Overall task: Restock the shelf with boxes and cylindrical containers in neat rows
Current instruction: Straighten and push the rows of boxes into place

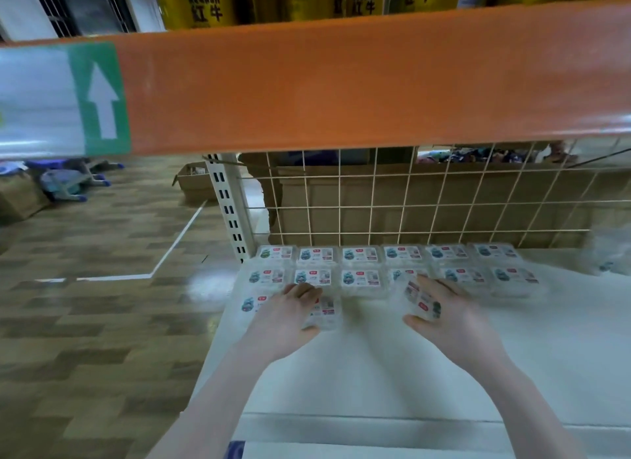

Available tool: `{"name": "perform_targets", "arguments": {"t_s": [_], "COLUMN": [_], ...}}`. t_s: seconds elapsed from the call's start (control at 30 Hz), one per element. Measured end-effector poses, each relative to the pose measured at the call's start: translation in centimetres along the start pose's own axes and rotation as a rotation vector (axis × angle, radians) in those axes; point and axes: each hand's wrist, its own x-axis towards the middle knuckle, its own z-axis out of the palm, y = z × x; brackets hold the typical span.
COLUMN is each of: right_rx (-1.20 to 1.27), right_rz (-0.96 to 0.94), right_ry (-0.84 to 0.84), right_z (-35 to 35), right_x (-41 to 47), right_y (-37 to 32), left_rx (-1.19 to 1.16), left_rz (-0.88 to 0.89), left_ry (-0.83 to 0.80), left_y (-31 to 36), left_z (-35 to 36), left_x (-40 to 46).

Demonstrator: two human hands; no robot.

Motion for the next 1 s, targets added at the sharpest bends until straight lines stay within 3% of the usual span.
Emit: {"name": "perform_targets", "arguments": {"t_s": [0.2, 0.3, 0.57, 0.8, 1.0], "right_rx": [-0.046, -0.056, -0.127, -0.289, -0.158], "right_rz": [0.038, 0.061, 0.163, 0.192, 0.123], "right_ry": [0.025, 0.016, -0.041, -0.056, -0.157], "right_z": [0.0, 0.2, 1.5, 3.2, 2.9], "right_x": [-0.7, -1.1, -1.7, -1.9, -1.8], "right_y": [-0.1, -0.2, -1.0, -2.3, -2.4], "left_rx": [-0.052, -0.049, 0.052, 0.026, -0.098], "left_rz": [0.054, 0.027, 0.095, 0.085, 0.06], "left_ry": [0.102, 0.072, 0.152, 0.262, 0.37], "left_y": [-0.9, -0.6, -1.3, -1.2, -1.0], "left_z": [1.2, 1.1, 1.9, 1.7, 2.3], "left_x": [-0.3, -0.4, -0.8, -1.3, -2.6]}}
